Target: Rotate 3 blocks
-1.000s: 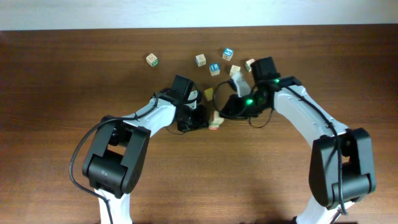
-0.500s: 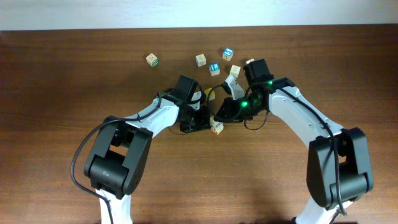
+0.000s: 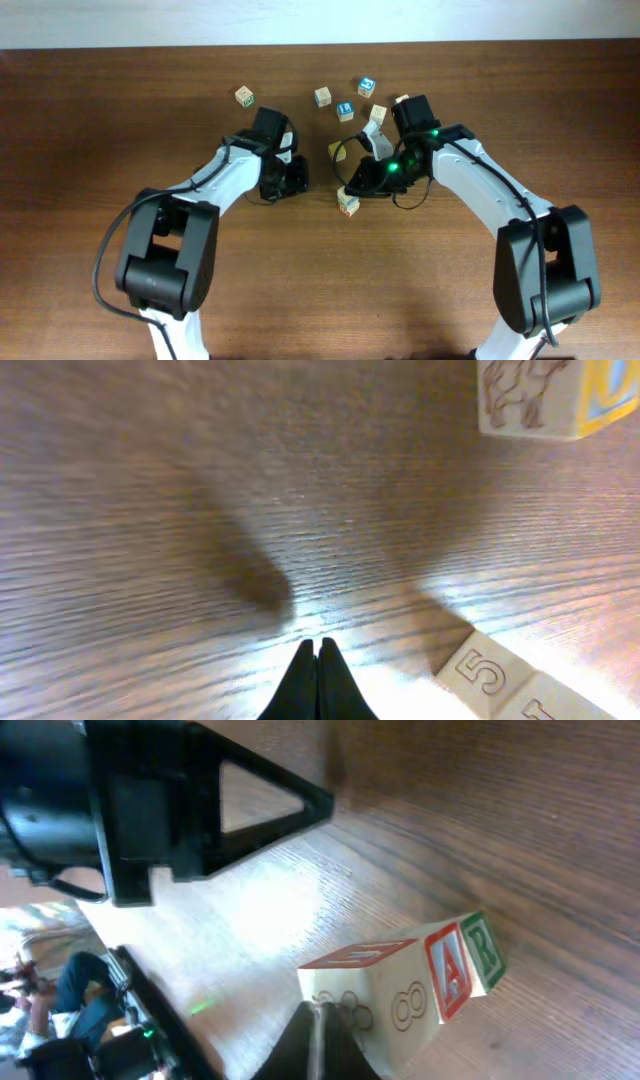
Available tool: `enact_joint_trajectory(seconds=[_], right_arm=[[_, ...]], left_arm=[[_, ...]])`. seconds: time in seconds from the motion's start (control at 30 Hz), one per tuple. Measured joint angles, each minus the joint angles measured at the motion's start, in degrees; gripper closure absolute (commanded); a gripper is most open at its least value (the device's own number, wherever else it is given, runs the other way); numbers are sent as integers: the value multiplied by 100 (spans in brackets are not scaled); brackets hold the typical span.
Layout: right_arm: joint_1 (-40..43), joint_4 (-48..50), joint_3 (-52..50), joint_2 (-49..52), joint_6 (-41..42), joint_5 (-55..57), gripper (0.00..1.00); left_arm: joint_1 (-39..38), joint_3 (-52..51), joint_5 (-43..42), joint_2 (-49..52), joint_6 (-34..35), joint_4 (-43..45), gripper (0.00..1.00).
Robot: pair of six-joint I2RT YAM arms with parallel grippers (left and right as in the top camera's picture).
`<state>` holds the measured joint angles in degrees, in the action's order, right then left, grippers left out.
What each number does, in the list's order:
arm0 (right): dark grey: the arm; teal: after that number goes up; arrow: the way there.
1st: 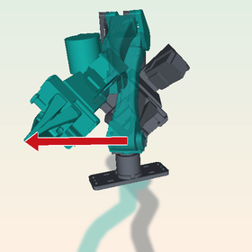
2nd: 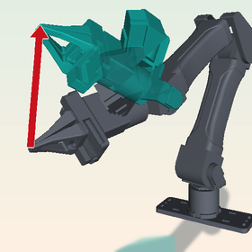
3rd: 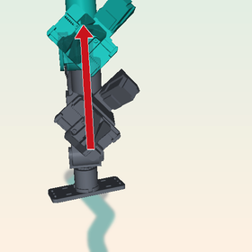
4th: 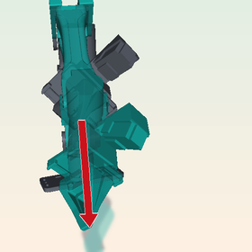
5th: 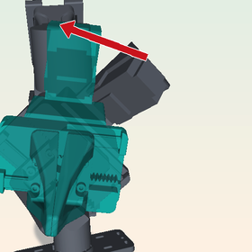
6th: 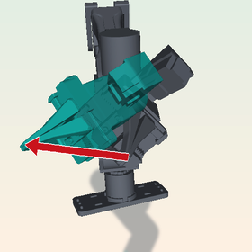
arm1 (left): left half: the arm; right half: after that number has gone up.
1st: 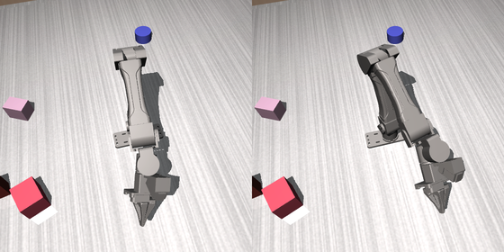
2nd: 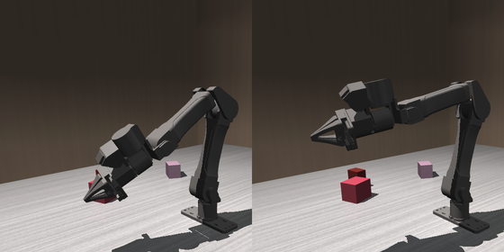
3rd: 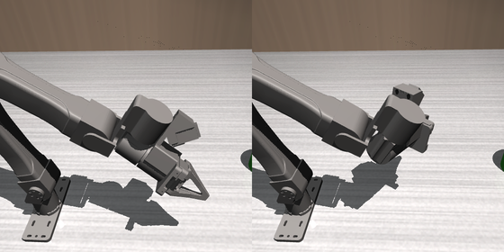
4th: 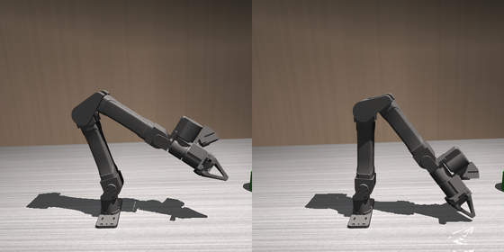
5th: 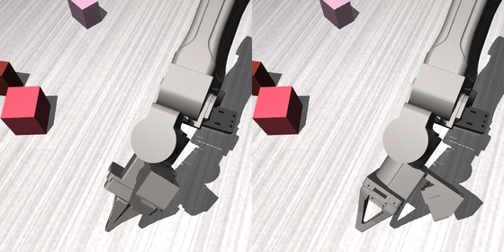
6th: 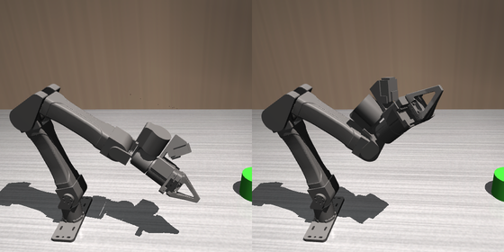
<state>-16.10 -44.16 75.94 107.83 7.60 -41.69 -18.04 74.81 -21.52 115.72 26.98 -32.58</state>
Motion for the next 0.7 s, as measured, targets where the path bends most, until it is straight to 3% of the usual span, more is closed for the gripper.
enact_joint_trajectory(seconds=[0.13, 0.4, 0.6, 0.63, 0.67, 0.7], right_arm=[[-13, -452, 317, 13, -44, 225, 70], [-13, -1266, 1314, 92, -212, 678, 70], [81, -2529, 2487, 111, -601, 876, 61], [138, -2754, 2835, 85, -654, 979, 57], [190, -3025, 3147, 31, -710, 1119, 55], [240, -3346, 3453, -52, -756, 1298, 50]], left_arm=[[61, 22, 107, -107, -98, -24, 100], [79, 37, 146, -109, -258, -66, 100], [413, 896, 420, -450, -656, -1445, 100], [503, 1259, 487, -649, -780, -1849, 94], [597, 1661, 616, -962, -909, -2197, 66], [640, 1908, 734, -1198, -988, -2426, 48]])
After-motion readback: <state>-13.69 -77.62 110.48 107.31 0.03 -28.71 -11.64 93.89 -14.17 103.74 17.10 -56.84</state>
